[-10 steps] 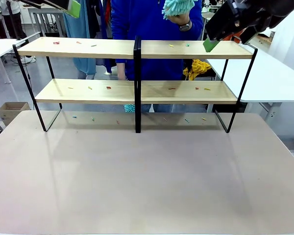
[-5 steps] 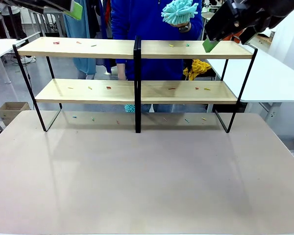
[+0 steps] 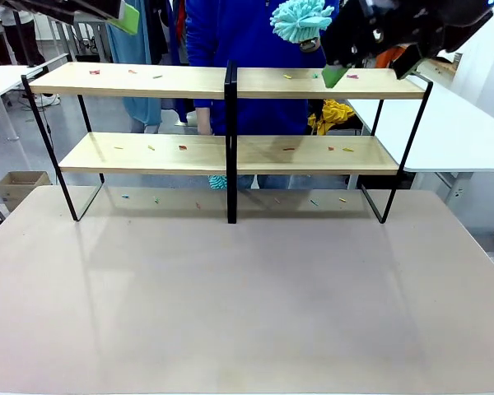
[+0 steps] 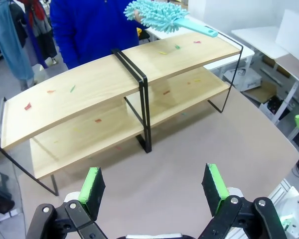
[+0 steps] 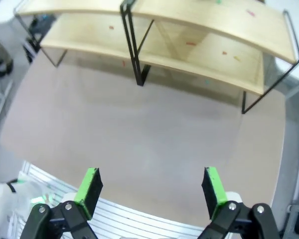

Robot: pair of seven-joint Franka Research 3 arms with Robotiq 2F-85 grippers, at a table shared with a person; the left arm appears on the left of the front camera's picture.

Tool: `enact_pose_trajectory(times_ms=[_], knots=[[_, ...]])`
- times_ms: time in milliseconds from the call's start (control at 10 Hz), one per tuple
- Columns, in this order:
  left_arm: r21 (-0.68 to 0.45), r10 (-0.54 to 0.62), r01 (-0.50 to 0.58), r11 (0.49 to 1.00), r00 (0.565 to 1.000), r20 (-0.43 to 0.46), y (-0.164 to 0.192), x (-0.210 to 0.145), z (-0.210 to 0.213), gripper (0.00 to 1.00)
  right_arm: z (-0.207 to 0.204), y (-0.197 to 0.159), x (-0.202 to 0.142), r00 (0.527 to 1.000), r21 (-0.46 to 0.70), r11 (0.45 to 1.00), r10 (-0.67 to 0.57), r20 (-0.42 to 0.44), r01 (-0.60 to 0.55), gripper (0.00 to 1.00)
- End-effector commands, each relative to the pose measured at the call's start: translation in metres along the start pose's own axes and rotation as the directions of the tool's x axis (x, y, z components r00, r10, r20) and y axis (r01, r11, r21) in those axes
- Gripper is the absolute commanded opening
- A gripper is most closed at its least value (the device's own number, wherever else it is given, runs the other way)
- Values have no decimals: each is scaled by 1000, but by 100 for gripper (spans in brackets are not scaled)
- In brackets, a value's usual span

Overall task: Clean the shelves.
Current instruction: Pick up the Duster when the human hands it over.

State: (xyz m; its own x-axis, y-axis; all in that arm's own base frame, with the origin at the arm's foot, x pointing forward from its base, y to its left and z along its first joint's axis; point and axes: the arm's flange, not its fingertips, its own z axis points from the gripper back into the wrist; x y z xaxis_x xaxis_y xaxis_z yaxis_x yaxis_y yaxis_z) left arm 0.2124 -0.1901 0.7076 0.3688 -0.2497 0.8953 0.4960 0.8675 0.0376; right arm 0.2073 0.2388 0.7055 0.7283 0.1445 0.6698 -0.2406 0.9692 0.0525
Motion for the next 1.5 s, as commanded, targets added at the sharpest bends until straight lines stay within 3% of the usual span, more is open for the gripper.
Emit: enact_pose_trajectory(times_ms=[0, 200, 600, 1000, 1400], knots=[[6, -9, 9, 1000, 1000, 8, 1, 0, 0, 100, 13, -3, -4, 990, -46, 990, -133, 52, 135, 100], [6, -9, 9, 1000, 1000, 8, 1, 0, 0, 100, 20, -15, 2, 985, -18, 986, -162, 61, 164, 100], [6, -9, 9, 1000, 1000, 8, 1, 0, 0, 100, 17, -15, 15, 992, 45, 994, -103, 79, 100, 100], [6, -9, 9, 1000, 1000, 8, 1, 0, 0, 100, 26, -11, 31, 995, 2, 1000, 3, 98, -4, 100], [6, -9, 9, 1000, 1000, 8, 1, 0, 0, 100, 25, -16, 42, 995, 16, 1000, 18, 98, -20, 100]])
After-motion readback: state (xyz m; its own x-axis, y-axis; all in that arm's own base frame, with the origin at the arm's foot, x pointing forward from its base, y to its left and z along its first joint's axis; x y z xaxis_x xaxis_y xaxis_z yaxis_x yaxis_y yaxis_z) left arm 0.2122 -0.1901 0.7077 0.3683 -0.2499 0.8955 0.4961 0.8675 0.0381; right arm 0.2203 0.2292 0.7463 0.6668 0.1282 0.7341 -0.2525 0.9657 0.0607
